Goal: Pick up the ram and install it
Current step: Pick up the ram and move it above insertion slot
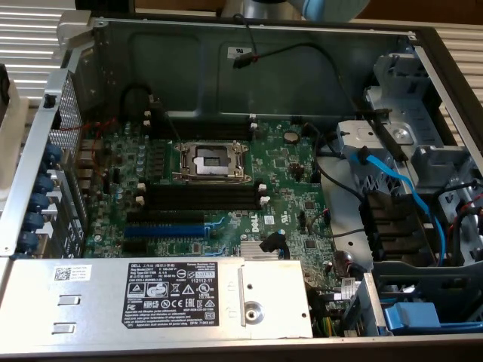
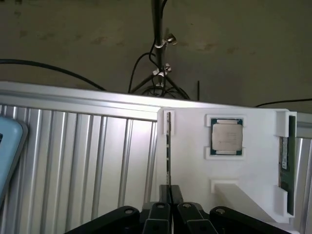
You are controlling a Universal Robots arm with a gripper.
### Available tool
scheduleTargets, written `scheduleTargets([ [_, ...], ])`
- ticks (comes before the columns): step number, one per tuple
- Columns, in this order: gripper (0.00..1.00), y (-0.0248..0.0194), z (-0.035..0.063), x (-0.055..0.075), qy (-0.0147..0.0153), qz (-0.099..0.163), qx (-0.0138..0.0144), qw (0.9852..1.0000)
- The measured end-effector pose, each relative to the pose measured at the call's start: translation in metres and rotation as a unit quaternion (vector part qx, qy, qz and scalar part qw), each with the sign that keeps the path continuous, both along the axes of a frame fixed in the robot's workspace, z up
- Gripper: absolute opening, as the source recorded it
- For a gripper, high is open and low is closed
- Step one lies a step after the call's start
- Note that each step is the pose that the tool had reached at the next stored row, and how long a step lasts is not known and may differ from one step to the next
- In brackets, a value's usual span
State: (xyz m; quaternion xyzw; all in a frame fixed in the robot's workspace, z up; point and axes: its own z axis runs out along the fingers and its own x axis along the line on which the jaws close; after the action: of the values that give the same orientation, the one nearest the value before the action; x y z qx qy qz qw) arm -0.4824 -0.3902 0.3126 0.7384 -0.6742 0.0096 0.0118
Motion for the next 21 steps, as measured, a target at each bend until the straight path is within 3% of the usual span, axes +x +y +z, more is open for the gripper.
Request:
scheduleTargets([
  [18,0.12,0.0013,0.0820,0.000,0.0000,0.000,-0.0033,1.0000],
  [21,0.12,0.0013,0.0855,0.000,0.0000,0.000,-0.0035,1.0000],
])
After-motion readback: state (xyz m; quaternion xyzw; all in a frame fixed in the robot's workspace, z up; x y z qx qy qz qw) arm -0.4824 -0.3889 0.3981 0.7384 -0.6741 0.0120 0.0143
